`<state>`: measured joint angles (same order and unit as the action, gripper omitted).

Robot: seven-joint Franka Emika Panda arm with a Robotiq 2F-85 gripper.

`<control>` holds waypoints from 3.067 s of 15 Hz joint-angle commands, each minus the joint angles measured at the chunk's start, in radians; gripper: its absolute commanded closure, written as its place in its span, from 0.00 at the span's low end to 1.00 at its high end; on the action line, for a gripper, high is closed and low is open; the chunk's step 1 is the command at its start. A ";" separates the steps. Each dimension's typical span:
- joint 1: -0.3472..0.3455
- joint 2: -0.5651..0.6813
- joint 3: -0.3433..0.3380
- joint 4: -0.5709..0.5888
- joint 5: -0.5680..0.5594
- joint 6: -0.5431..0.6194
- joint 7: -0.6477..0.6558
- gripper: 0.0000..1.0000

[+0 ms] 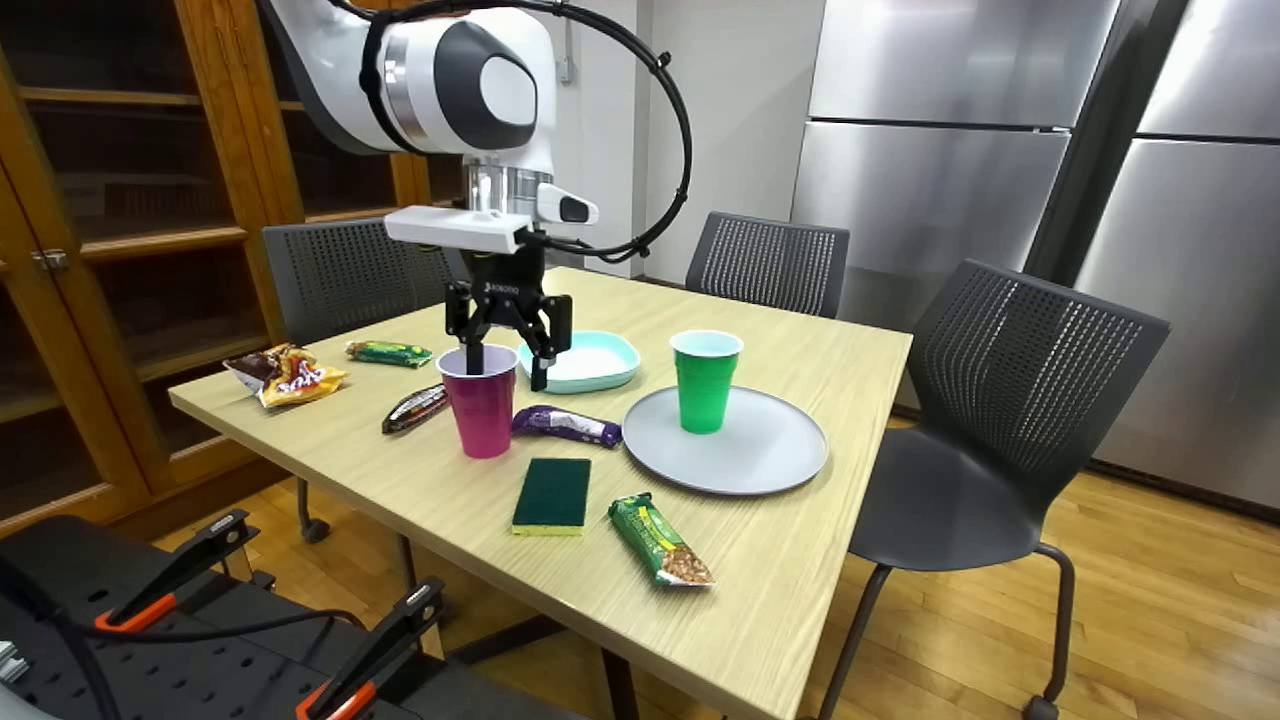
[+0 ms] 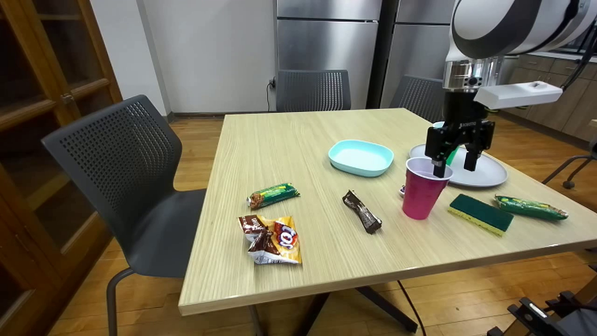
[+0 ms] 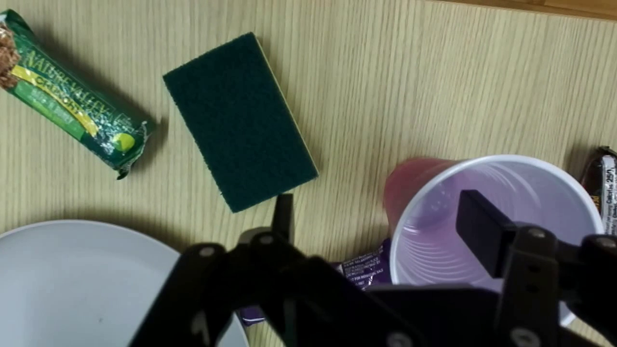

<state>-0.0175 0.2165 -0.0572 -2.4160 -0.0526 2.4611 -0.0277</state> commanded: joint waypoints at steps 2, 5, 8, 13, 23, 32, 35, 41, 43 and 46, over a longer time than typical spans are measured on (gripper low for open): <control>0.000 -0.001 0.006 -0.005 -0.014 0.016 0.012 0.51; 0.000 -0.002 0.006 -0.005 -0.013 0.018 0.011 0.75; -0.001 -0.004 0.007 -0.008 -0.011 0.019 0.009 0.97; -0.002 -0.014 0.008 -0.010 -0.007 0.020 0.006 0.99; -0.029 -0.114 0.016 -0.018 0.048 -0.053 -0.117 0.99; -0.079 -0.188 -0.029 0.028 0.131 -0.146 -0.256 0.99; -0.106 -0.177 -0.063 0.066 0.127 -0.182 -0.281 0.99; -0.165 -0.114 -0.122 0.183 0.171 -0.268 -0.290 0.99; -0.184 -0.080 -0.136 0.223 0.191 -0.287 -0.294 0.99; -0.212 -0.022 -0.141 0.282 0.226 -0.311 -0.305 0.99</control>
<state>-0.1980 0.1244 -0.2005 -2.2236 0.1271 2.2130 -0.2940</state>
